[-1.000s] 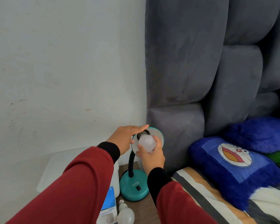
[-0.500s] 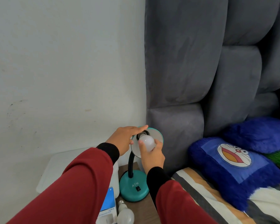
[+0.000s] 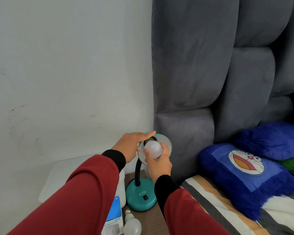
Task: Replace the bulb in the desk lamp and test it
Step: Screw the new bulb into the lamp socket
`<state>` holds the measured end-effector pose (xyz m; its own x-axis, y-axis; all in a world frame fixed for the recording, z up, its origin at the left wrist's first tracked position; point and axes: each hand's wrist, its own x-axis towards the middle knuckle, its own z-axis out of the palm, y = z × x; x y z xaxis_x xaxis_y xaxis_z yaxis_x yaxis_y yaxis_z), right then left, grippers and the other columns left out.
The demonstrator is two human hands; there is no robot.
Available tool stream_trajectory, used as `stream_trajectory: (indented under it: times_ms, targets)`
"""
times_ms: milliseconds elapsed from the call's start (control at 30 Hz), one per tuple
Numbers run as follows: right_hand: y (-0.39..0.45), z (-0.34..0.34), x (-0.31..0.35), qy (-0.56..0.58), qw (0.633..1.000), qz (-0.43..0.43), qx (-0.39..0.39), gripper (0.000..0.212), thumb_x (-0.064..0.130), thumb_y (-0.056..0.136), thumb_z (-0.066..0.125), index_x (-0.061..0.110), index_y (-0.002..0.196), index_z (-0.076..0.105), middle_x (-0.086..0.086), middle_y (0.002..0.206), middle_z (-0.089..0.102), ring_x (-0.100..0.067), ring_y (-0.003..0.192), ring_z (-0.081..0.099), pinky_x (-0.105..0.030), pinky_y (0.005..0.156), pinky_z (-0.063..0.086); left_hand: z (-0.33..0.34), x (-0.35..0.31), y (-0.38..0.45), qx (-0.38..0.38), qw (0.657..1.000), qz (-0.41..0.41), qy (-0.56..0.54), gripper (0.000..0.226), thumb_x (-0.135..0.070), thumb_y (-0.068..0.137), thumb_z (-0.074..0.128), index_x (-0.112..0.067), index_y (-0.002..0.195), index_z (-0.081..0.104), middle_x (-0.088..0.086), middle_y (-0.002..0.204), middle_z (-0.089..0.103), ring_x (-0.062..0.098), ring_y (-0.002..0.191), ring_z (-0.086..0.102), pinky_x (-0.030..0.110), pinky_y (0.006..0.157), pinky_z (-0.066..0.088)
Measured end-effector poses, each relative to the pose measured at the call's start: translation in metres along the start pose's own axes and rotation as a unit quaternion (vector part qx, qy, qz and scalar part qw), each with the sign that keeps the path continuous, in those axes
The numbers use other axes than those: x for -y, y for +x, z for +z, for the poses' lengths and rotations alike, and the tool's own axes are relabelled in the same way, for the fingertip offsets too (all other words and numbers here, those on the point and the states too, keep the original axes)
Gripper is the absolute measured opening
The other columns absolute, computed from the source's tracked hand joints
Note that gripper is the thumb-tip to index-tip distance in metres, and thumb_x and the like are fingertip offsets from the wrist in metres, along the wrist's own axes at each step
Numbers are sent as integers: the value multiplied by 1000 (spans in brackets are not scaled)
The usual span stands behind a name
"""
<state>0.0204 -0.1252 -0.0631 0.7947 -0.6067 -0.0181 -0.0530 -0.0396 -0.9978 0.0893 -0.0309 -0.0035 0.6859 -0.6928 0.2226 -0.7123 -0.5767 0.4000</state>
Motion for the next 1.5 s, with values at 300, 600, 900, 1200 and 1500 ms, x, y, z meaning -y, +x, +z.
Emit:
stream_trajectory:
  times_ms: [300, 600, 900, 1200, 1500]
  targets:
    - [-1, -5, 2, -32, 999, -33, 2, 59, 31, 87, 62, 32, 139, 32, -6, 130, 52, -19, 103, 57, -25, 88, 46, -1, -1, -1, -1, 1000, -2, 12, 84, 21, 86, 42, -39, 144, 30, -5, 145, 45, 12, 131, 43, 8, 96, 30]
    - [-2, -8, 3, -48, 998, -31, 5, 62, 23, 86, 64, 29, 139, 33, -9, 131, 53, -17, 100, 56, -26, 91, 47, 0, -2, -1, -2, 1000, -6, 17, 82, 20, 88, 43, -39, 144, 30, -5, 145, 45, 12, 131, 43, 8, 95, 30]
    - [-2, -4, 4, -47, 998, -33, -6, 63, 26, 85, 64, 29, 139, 33, -8, 133, 50, -20, 110, 54, -29, 95, 46, 0, -2, -2, -1, 1000, -5, 19, 83, 20, 88, 44, -40, 144, 29, -5, 145, 45, 11, 131, 43, 6, 93, 29]
    - [-2, -6, 2, -63, 996, -58, -13, 61, 24, 85, 65, 32, 139, 36, -8, 134, 48, -20, 109, 54, -24, 91, 42, 1, -1, -1, -5, 1000, -4, 17, 83, 20, 88, 44, -40, 144, 29, -5, 144, 45, 11, 130, 44, 6, 92, 30]
    - [-1, -7, 2, -80, 995, -55, -10, 65, 25, 83, 67, 32, 139, 34, -9, 135, 48, -22, 113, 53, -31, 97, 45, 2, -1, -1, -6, 1000, 0, 16, 86, 23, 85, 42, -40, 144, 30, -4, 145, 44, 13, 131, 44, 10, 97, 33]
